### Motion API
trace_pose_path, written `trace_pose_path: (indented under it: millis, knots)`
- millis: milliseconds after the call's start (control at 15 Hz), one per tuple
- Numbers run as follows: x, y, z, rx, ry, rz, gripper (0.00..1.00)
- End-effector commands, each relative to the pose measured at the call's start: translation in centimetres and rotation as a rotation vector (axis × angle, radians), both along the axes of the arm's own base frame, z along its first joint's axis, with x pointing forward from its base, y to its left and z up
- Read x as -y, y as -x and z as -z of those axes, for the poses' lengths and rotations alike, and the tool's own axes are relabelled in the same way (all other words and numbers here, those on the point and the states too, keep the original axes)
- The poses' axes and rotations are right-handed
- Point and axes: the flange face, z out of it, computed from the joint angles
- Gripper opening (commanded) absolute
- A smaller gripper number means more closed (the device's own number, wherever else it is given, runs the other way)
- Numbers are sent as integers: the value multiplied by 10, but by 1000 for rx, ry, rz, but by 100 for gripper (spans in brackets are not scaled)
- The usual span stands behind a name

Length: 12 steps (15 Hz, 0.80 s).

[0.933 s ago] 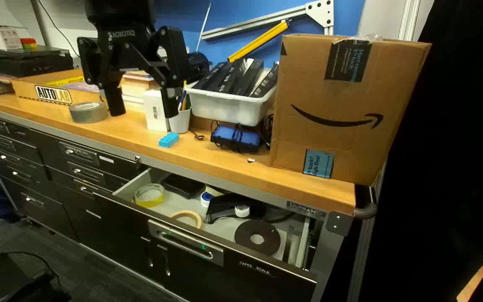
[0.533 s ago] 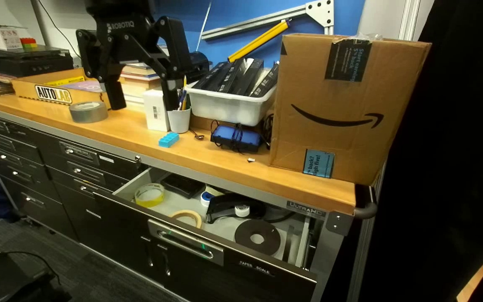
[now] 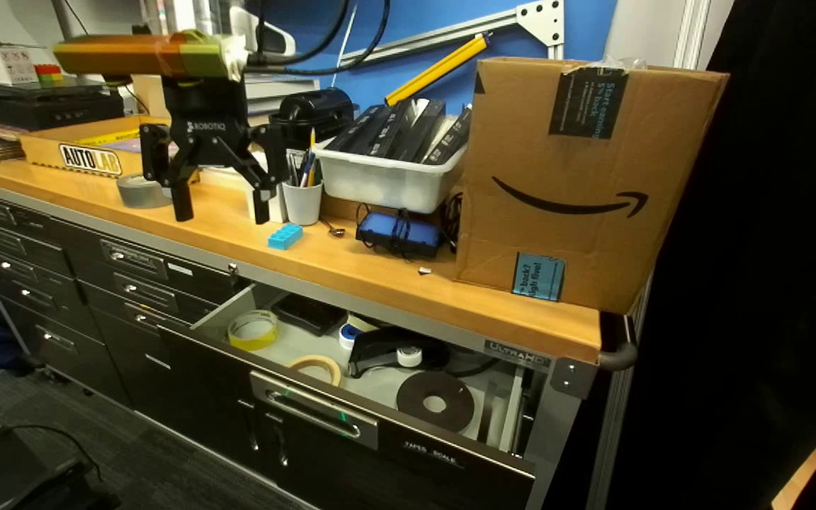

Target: Put the blue object inside the drawer.

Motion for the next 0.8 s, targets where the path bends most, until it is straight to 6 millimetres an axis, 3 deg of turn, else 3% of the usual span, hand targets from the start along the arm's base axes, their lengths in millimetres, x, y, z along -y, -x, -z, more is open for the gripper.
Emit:
trace_pose_path:
  millis: [0,200,467,733]
  knots:
    - [-44,-43,27,32,-23,-55,100]
    - [-72,-77,56,118,-32,-35,100]
    - [-87,-115,76,162,-59,-9,100]
    - [-100,-138,92,147,-75,8,100]
